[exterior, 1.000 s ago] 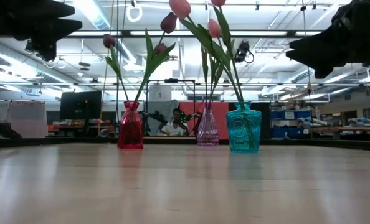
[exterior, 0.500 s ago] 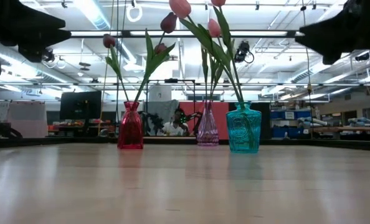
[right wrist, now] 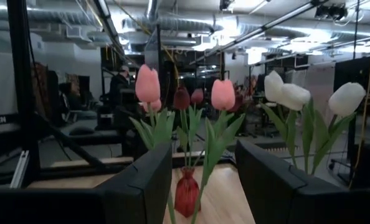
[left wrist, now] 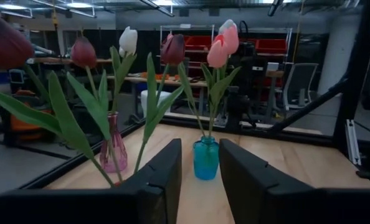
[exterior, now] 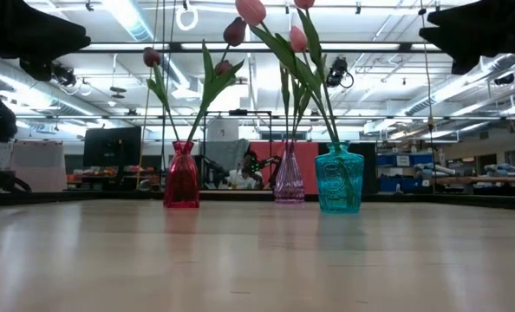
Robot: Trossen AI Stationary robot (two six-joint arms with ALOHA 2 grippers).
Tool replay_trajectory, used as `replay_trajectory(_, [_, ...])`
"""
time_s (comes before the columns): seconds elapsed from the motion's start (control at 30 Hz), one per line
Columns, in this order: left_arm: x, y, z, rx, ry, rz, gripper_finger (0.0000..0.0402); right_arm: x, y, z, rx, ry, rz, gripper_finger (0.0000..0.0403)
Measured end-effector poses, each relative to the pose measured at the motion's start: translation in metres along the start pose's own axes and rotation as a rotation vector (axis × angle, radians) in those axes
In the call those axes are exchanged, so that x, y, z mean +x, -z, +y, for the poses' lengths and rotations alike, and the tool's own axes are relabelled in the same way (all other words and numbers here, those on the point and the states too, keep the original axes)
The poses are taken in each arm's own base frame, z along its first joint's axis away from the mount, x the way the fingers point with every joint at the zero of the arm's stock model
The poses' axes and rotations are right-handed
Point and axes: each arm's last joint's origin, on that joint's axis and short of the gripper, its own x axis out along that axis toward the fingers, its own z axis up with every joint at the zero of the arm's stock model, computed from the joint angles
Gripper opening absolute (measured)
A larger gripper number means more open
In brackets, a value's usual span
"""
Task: Sort flowers into vase by color
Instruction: Return to Home Position
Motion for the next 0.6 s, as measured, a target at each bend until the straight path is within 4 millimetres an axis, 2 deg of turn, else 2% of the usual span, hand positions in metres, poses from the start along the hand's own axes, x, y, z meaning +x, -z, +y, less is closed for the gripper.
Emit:
replay_trajectory(0.23, [-0.0030, -0.0011, 0.0089, 0.010, -0.018, 0.003, 0.0091, 0.0004, 0.0034, -0.0020, -0.013, 0.082, 0.028, 0.0187])
replay_trajectory(0.6, [-0.0023, 0.0007, 0.0084, 0.006, -0.014, -0.002, 0.0082, 0.0000, 0.0004, -0.0049, -0.020, 0.177, 0.006, 0.0187])
